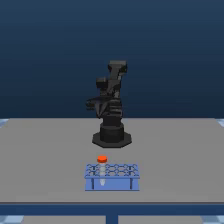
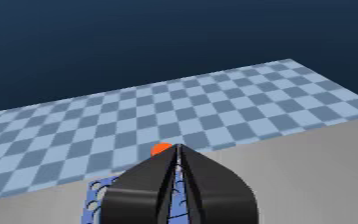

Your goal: Pick up the centrifuge tube on the rack

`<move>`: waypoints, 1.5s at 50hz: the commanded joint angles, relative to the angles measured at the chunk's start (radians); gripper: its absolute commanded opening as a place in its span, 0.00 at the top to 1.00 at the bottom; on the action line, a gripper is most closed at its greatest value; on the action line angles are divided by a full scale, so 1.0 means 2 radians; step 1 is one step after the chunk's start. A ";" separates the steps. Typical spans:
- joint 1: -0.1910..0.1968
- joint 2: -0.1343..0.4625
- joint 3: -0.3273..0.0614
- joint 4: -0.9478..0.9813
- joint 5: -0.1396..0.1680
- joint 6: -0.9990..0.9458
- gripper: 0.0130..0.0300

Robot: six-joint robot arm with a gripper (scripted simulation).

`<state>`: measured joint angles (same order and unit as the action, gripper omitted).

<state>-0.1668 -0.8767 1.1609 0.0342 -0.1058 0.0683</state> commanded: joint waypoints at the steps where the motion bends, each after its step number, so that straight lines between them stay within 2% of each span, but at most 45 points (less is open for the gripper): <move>1: 0.000 0.000 0.000 0.000 0.000 0.000 0.00; 30: 0.000 0.002 -0.001 -0.004 -0.001 0.004 0.00; 45: 0.000 0.021 -0.006 -0.040 -0.006 0.035 0.00; 55: 0.000 0.047 -0.014 -0.082 -0.014 0.072 0.00; 58: 0.000 0.066 -0.020 -0.108 -0.018 0.093 0.00; 60: 0.000 0.066 -0.020 -0.108 -0.018 0.093 0.00; 63: 0.000 0.090 -0.029 -0.135 -0.023 0.115 0.00; 65: 0.000 0.090 -0.029 -0.135 -0.023 0.115 0.00; 68: 0.001 0.117 -0.040 -0.163 -0.028 0.136 0.00; 70: 0.001 0.117 -0.040 -0.163 -0.028 0.136 0.00; 73: 0.002 0.147 -0.054 -0.193 -0.032 0.158 0.00; 75: 0.002 0.147 -0.054 -0.193 -0.032 0.158 0.00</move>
<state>-0.1643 -0.6004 1.0628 -0.3281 -0.1591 0.3555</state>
